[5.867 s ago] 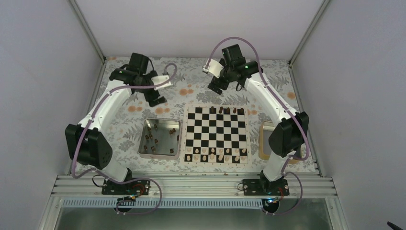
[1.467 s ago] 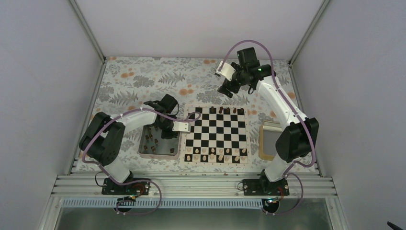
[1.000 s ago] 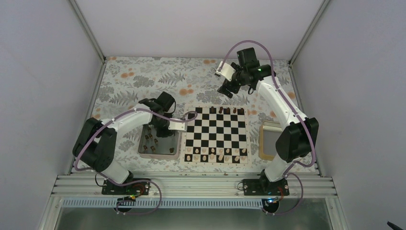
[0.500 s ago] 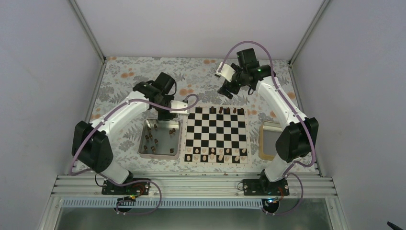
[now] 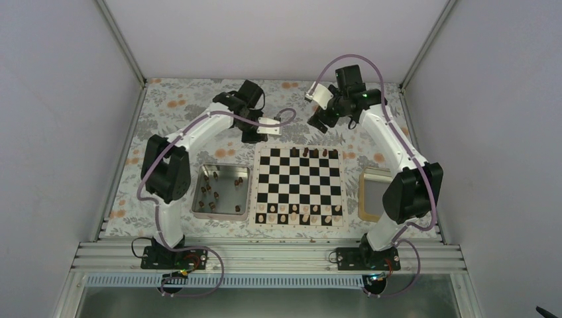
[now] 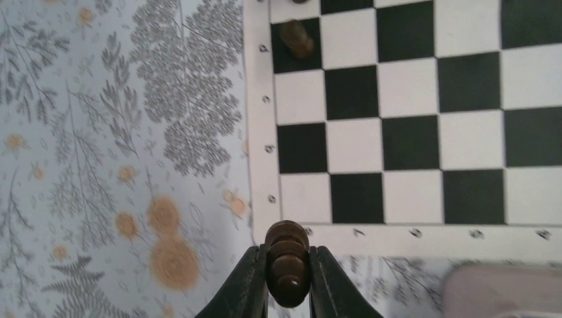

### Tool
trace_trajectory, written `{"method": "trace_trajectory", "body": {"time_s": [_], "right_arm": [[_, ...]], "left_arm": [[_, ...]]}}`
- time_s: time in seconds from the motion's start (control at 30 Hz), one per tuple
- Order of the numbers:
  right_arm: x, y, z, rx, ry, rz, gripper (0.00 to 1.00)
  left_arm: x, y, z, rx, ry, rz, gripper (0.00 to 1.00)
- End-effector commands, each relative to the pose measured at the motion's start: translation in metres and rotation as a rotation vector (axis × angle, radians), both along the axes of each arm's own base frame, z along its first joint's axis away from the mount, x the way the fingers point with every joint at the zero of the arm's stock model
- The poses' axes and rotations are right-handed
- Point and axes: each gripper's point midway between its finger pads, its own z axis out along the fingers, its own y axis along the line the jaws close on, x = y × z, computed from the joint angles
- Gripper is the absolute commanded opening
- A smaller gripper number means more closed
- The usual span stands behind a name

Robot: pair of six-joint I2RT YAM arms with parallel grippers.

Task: Set up the chess pieces on the board
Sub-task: Place the chess piece on the chessboard.

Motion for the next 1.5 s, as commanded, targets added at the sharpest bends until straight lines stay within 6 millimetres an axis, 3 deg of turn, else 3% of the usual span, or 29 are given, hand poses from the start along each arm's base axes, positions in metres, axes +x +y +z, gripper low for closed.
{"method": "trace_trajectory", "body": {"time_s": [0.0, 0.13, 0.43, 0.9, 1.47], "right_arm": [[0.015, -0.018, 0.001, 0.006, -0.013, -0.085, 1.0], [0.024, -0.031, -0.002, 0.004, -0.01, -0.129, 1.0], [0.027, -0.038, -0.004, 0.003, -0.01, -0.146, 1.0], [0.027, -0.04, -0.007, -0.004, -0.004, -0.148, 1.0], [0.025, -0.041, -0.013, -0.01, 0.008, -0.143, 1.0]], "left_arm": [[0.017, -0.027, 0.004, -0.075, -0.008, -0.053, 0.15], [0.021, -0.042, -0.013, -0.058, 0.012, -0.074, 0.15], [0.017, -0.072, -0.039, -0.043, 0.057, -0.136, 0.15], [0.014, -0.079, -0.079, 0.044, 0.13, -0.159, 0.15], [0.01, -0.087, -0.094, 0.048, 0.152, -0.178, 0.15]]}}
